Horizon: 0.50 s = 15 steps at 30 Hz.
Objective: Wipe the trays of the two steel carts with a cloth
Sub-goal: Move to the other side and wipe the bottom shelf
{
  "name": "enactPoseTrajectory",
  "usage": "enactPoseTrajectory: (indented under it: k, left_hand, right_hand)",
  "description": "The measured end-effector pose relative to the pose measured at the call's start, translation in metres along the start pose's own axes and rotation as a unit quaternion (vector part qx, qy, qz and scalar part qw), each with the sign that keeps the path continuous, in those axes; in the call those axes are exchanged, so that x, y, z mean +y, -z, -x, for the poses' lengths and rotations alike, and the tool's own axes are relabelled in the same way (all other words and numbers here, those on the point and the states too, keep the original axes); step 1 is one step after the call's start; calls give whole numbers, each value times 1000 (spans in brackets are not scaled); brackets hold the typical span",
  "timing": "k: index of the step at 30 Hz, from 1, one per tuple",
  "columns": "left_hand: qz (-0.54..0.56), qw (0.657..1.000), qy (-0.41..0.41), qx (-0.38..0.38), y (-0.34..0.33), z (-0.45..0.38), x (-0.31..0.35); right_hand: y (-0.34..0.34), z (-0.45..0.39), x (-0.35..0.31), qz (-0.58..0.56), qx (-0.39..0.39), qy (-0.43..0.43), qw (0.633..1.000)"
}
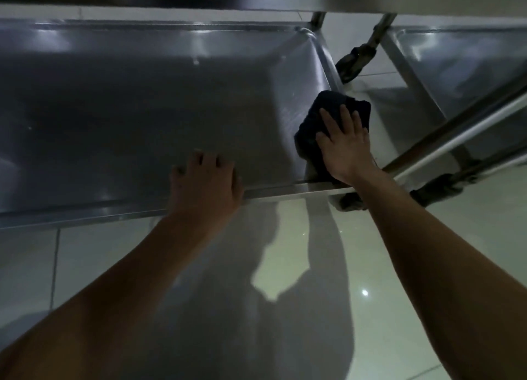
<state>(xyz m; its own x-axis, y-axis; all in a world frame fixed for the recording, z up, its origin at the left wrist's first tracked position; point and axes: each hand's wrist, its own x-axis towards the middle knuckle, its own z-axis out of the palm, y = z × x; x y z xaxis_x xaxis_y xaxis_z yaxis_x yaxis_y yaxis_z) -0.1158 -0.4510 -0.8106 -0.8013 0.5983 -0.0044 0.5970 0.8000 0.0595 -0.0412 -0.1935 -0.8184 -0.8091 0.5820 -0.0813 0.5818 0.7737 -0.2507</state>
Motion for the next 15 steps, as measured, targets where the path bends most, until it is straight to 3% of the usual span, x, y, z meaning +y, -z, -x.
enactPoseTrajectory:
  k: [4, 10, 15]
  left_hand:
    - [11, 1000, -4, -6, -3, -1, 1]
    - [51, 997, -43, 39, 1, -1, -35]
    - [23, 996, 41, 73, 16, 5, -106]
  right_hand:
    - [-6, -4, -5, -9, 6, -33, 999]
    - [-13, -8, -41, -34, -16, -7, 999]
    - [-30, -19, -103, -47, -40, 31, 998]
